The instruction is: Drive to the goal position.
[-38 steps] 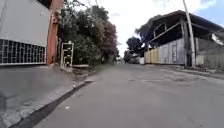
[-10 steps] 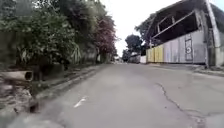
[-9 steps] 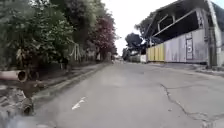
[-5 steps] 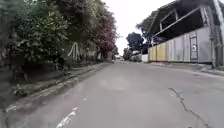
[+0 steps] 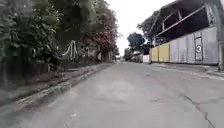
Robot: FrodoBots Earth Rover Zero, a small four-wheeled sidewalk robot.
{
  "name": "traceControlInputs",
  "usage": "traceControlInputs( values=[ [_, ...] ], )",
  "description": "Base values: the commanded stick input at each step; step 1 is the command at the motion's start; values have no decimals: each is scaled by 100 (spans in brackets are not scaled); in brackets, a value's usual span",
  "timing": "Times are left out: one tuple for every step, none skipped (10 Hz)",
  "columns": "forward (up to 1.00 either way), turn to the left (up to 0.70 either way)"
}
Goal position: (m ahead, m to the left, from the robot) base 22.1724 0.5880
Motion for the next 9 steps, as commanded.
traceControlInputs(
  values=[
    [100, 0],
    [100, 0],
    [100, 2],
    [100, -28],
    [100, -40],
    [100, -40],
    [100, -40],
    [100, -33],
    [100, -2]
  ],
)
